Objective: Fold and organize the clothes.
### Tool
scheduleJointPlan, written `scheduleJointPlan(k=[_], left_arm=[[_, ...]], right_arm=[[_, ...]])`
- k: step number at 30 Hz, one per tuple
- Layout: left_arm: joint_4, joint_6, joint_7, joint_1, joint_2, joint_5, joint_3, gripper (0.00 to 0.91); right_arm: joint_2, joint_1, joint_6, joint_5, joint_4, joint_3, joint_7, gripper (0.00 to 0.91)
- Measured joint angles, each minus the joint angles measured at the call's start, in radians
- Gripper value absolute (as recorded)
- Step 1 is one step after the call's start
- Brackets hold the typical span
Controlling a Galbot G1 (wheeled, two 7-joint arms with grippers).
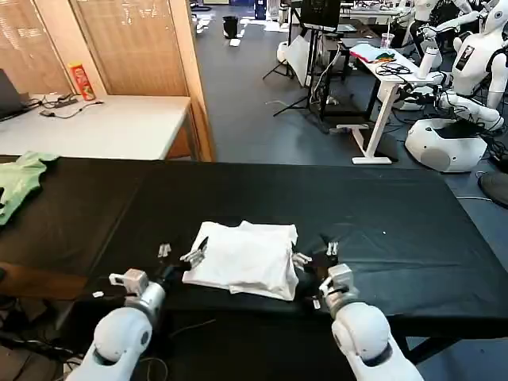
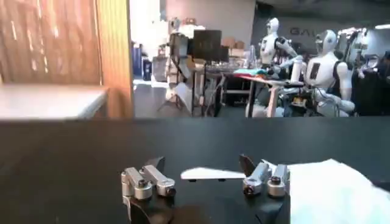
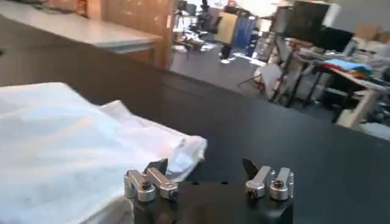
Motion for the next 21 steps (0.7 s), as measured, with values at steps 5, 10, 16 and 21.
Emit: scheduleJointPlan(k=[5,10,16,21], left_arm=[[0.040,0.030,0.003,-0.016,-0.011,-0.133,-0.021,0.878],[0.073,0.061,0.013,-0.028,-0.019,-0.246,-0.027,0.878],[0.080,0.087,0.029,-0.026,-0.030,-0.283,-0.018,0.751],[0.086,0.111,-0.005,-0.031,-0.036,-0.348,-0.021,0.185]], right_arm=[[0.005,-0.038,0.004,0.082,0.066,0.045,-0.009,0.878],[0.004,-0.067,0.010,0.091,0.100,0.076,-0.012,0.878],[0.004,-0.077,0.010,0.098,0.113,0.094,-0.013,0.878],[0.006,-0.081,0.011,0.097,0.116,0.096,-0.015,0.878]])
